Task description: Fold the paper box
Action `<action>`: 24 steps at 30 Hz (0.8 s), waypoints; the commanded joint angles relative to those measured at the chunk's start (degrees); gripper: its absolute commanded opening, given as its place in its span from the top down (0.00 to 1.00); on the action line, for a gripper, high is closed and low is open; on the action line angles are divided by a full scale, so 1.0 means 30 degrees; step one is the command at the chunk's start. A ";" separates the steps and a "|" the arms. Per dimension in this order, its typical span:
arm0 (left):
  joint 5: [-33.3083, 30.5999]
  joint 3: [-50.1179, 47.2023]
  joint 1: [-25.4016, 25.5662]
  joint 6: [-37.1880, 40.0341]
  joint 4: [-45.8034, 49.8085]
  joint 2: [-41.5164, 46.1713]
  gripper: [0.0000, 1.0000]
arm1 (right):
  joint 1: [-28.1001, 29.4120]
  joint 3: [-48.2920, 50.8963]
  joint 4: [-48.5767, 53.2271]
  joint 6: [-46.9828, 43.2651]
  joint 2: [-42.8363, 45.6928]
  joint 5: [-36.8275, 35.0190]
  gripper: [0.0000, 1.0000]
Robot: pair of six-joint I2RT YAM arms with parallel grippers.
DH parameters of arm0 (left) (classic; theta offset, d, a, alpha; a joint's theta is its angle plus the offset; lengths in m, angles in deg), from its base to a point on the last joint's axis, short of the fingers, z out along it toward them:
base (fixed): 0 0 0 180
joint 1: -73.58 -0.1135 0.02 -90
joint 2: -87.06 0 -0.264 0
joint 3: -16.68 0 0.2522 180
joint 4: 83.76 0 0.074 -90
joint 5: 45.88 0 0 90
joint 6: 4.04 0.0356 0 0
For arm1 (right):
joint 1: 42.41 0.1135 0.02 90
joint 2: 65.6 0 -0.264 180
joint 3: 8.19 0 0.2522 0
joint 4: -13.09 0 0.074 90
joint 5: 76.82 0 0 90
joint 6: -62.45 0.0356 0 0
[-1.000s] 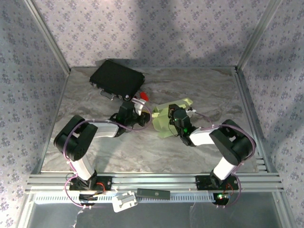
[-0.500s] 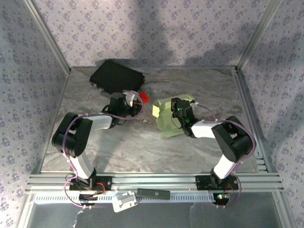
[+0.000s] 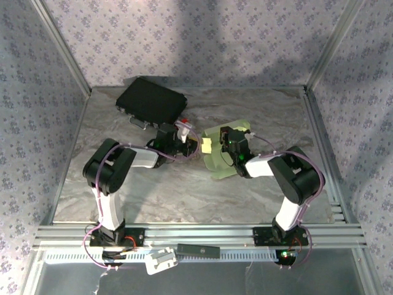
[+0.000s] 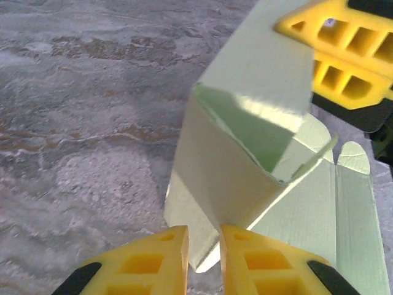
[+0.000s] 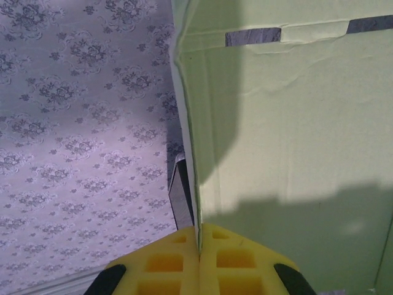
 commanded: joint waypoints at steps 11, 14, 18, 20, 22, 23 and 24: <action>-0.2303 -0.0705 0.1387 -0.0550 -0.2964 -0.0459 0.77 | 0.0014 0.0192 0.0134 0.0502 -0.0359 0.0110 1.00; -0.2463 -0.0971 0.1597 -0.0728 -0.3492 -0.0527 0.76 | 0.0007 0.0140 0.0207 0.0500 -0.0334 0.0165 1.00; -0.2293 -0.0839 0.1764 -0.0955 -0.3817 -0.0793 0.76 | 0.0040 0.0126 0.0233 0.0500 -0.0346 0.0169 1.00; -0.2466 -0.0868 0.1878 -0.0886 -0.3751 -0.0762 0.76 | 0.0034 0.0119 0.0262 0.0514 -0.0347 0.0169 1.00; -0.2695 -0.0812 0.1912 -0.0823 -0.3596 -0.0816 0.77 | 0.0042 0.0097 0.0267 0.0504 -0.0372 0.0220 1.00; -0.2717 -0.0762 0.1924 -0.0772 -0.3614 -0.0893 0.77 | 0.0071 0.0088 0.0266 0.0500 -0.0375 0.0228 1.00; -0.2718 -0.0658 0.1910 -0.0760 -0.3629 -0.0983 0.78 | 0.0082 0.0071 0.0280 0.0493 -0.0366 0.0228 1.00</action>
